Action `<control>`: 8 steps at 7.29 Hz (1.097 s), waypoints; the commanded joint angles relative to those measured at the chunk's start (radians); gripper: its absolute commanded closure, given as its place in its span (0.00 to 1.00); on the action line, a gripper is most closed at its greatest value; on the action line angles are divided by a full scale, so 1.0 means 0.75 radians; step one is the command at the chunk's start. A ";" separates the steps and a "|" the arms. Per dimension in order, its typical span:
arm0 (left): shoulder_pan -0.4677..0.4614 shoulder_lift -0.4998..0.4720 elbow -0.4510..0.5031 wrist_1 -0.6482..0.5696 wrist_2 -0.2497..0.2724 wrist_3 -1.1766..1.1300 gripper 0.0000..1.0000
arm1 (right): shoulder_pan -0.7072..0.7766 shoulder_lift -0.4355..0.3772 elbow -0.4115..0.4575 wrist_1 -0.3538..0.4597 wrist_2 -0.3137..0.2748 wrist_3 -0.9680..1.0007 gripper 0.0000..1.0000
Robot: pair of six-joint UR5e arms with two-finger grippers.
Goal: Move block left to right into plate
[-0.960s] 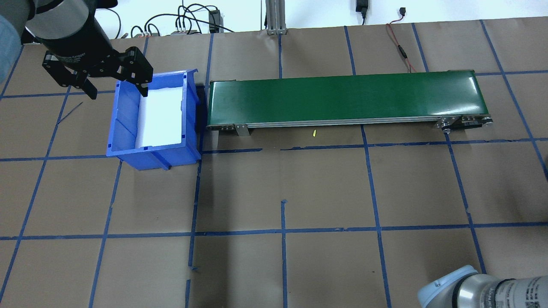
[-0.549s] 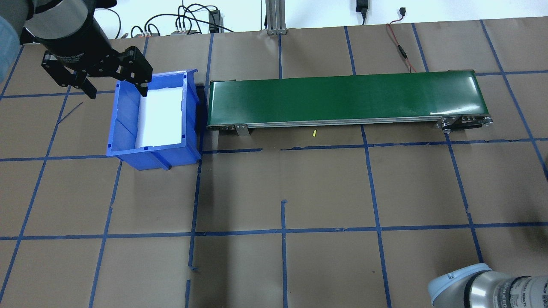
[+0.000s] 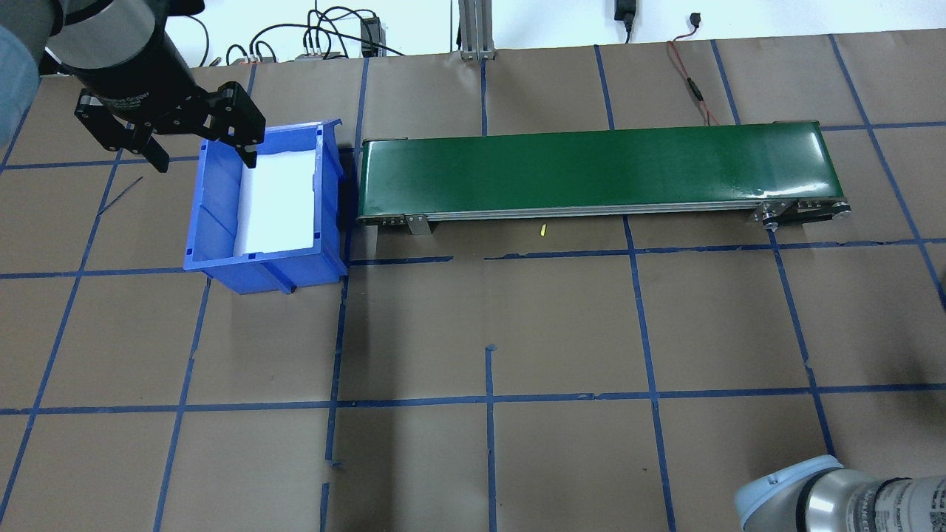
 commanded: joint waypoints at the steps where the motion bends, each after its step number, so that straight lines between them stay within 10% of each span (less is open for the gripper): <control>1: -0.002 0.000 -0.001 0.000 0.000 -0.007 0.00 | 0.351 -0.017 -0.137 0.087 0.007 0.192 0.00; 6: -0.002 -0.006 -0.001 0.012 -0.002 -0.015 0.00 | 1.384 -0.170 -0.352 0.317 -0.009 1.537 0.00; 8: -0.002 -0.006 -0.003 0.012 -0.002 -0.018 0.00 | 1.636 -0.203 -0.595 0.610 -0.019 1.917 0.00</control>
